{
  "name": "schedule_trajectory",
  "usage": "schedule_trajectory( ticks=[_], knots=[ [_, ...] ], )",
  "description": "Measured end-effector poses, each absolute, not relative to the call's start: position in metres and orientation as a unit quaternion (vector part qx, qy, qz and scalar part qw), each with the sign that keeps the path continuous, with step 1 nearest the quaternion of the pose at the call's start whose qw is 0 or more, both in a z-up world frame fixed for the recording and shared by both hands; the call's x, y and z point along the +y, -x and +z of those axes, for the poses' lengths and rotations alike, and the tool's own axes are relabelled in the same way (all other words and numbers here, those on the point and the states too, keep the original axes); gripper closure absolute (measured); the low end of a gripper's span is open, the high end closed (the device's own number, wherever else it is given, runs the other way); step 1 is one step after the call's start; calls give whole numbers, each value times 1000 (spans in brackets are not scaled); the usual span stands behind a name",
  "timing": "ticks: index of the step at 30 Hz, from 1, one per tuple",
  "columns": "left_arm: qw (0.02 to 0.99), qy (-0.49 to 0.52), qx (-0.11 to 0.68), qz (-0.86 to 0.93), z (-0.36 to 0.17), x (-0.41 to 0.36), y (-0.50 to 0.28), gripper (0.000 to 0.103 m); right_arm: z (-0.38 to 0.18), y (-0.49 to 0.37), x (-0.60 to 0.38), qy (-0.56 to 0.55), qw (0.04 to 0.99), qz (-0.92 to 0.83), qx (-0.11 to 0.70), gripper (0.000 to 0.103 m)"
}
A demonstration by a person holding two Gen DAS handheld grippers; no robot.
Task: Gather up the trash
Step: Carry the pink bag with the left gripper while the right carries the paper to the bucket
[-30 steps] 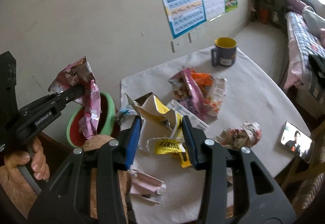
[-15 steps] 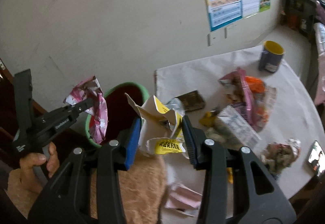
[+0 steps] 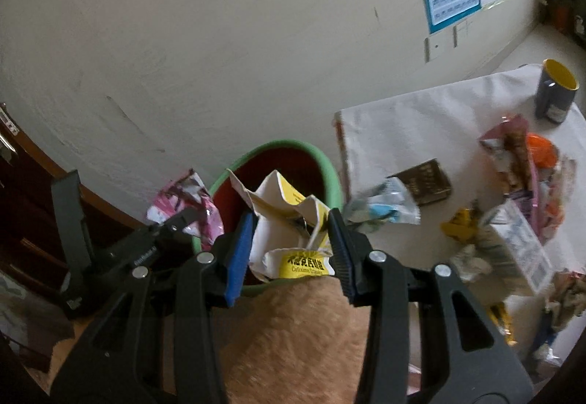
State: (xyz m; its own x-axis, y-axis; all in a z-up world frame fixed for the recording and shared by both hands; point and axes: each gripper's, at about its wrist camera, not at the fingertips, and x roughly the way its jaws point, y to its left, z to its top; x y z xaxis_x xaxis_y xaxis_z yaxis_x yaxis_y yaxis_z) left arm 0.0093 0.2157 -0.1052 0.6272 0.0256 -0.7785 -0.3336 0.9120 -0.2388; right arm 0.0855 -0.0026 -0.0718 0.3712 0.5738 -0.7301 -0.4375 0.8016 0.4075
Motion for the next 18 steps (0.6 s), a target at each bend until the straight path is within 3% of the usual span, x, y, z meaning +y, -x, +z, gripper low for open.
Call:
schedule_trajectory(
  ticks=[7, 9, 10, 12, 13, 18],
  knots=[
    [878, 198, 420, 118, -115, 233, -2, 102, -82, -93, 22, -95, 806, 334, 478, 63],
    [877, 200, 421, 120, -117, 235, -4, 101, -84, -96, 27, -101, 805, 339, 477, 57],
    [876, 201, 421, 119, -118, 236, -4, 99, -87, -97, 29, -109, 802, 342, 478, 46],
    [874, 197, 425, 128, -120, 236, -6, 76, -88, -98, 29, -122, 798, 342, 482, 40],
    [876, 197, 420, 133, -120, 237, -4, 54, -90, -98, 29, -126, 796, 341, 483, 40],
    [880, 196, 412, 136, -115, 237, -3, 50, -91, -95, 19, -124, 800, 332, 484, 40]
  ],
)
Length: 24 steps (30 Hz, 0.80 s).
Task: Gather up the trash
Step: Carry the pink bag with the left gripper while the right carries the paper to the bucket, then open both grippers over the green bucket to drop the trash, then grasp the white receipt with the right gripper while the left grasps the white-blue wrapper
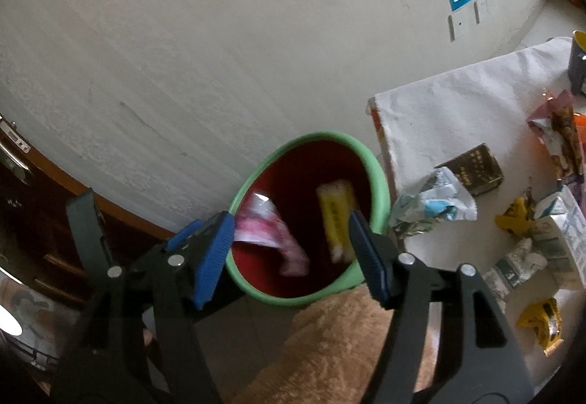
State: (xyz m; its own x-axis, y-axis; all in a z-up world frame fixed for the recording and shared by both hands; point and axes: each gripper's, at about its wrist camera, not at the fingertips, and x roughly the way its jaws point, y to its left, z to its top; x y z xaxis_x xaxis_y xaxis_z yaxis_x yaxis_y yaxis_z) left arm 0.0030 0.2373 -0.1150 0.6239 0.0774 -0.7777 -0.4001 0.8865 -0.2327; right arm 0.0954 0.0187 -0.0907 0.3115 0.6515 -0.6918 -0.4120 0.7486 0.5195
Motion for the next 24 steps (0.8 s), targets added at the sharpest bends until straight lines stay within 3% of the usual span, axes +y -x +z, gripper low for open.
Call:
schedule_trajectory(
  ticks=[7, 14, 24],
  knots=[
    [883, 189, 413, 119, -108, 224, -1, 50, -68, -91, -25, -128, 826, 298, 460, 34],
    [888, 174, 418, 83, -99, 193, -6, 50, -52, -78, -100, -87, 858, 240, 445, 21],
    [890, 128, 438, 13, -90, 122, -21, 48, -134, -40, -144, 27, 799, 237, 552, 21]
  ],
)
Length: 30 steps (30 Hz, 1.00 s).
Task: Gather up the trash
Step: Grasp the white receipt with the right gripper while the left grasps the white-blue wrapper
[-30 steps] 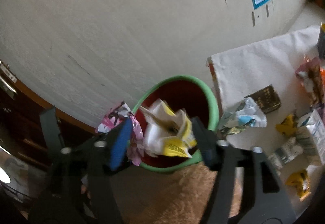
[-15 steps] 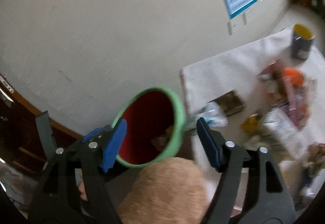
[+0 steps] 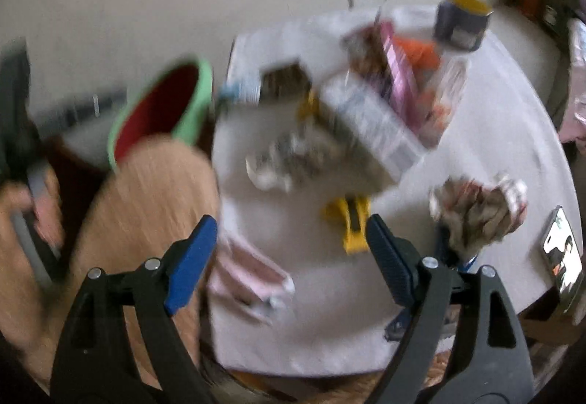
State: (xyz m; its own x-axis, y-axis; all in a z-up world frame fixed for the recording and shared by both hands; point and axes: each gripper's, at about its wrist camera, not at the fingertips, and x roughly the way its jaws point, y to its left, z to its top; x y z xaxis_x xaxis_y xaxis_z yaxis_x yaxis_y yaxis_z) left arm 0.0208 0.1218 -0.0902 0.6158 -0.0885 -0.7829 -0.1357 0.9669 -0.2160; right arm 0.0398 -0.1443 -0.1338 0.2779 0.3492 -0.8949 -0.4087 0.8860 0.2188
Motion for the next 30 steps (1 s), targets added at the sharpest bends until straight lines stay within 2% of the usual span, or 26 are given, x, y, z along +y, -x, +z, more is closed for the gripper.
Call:
schedule_trajectory(
  ticks=[2, 7, 9, 11, 13, 18, 19, 24, 30],
  knots=[
    [890, 118, 440, 6, -89, 112, -21, 45, -153, -34, -138, 42, 779, 255, 571, 28],
    [889, 98, 447, -6, -85, 94, -20, 44, -196, -35, -125, 50, 730, 301, 612, 28],
    [889, 92, 449, -8, -83, 90, -20, 44, -207, -35, -125, 36, 717, 313, 621, 32],
    [888, 87, 452, -9, -83, 86, -21, 43, -209, -31, -125, 16, 713, 327, 620, 54],
    [887, 84, 455, -11, -83, 82, -22, 43, -207, -26, -126, 11, 716, 331, 615, 56],
    [876, 67, 475, -46, -92, 56, -32, 43, -193, -10, -145, -33, 738, 316, 595, 72],
    [875, 61, 478, -52, -94, 50, -33, 43, -184, -7, -153, -49, 747, 307, 587, 87],
    [858, 42, 504, -93, -111, 15, -50, 43, -156, 10, -184, -75, 806, 225, 542, 88],
    [845, 18, 523, -105, -122, -10, -74, 45, -147, 21, -203, -89, 809, 212, 541, 88]
  ],
)
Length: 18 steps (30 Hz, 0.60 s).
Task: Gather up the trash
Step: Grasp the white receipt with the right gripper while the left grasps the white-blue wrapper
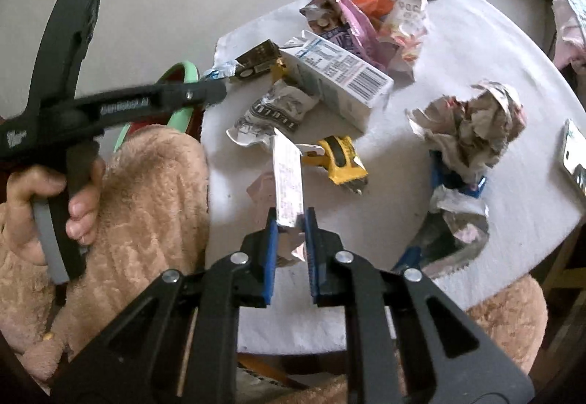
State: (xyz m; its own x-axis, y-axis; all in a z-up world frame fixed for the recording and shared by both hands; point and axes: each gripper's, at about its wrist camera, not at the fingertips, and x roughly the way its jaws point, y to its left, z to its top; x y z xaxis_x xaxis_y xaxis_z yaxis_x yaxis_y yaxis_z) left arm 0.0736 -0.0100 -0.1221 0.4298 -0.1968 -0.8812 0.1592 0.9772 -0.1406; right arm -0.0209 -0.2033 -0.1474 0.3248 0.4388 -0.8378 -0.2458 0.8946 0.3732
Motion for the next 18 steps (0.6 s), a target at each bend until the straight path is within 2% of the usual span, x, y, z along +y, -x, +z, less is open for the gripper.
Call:
schedule_trajectory(
  ticks=[4, 7, 12, 14, 18],
  knots=[
    [863, 14, 500, -70, -106, 11, -83, 43, -160, 21, -200, -104, 798, 216, 553, 84],
    [848, -6, 528, -51, -113, 32, -96, 43, -167, 18, -204, -133, 789, 217, 559, 67],
    [825, -57, 561, -30, -138, 42, -123, 43, -165, 20, -209, -161, 781, 224, 560, 65],
    [809, -74, 582, -31, -149, 39, -136, 43, -163, 19, -209, -161, 783, 223, 558, 58],
    [775, -121, 618, -39, -176, 24, -157, 44, -157, 22, -214, -170, 788, 222, 548, 56]
  ],
)
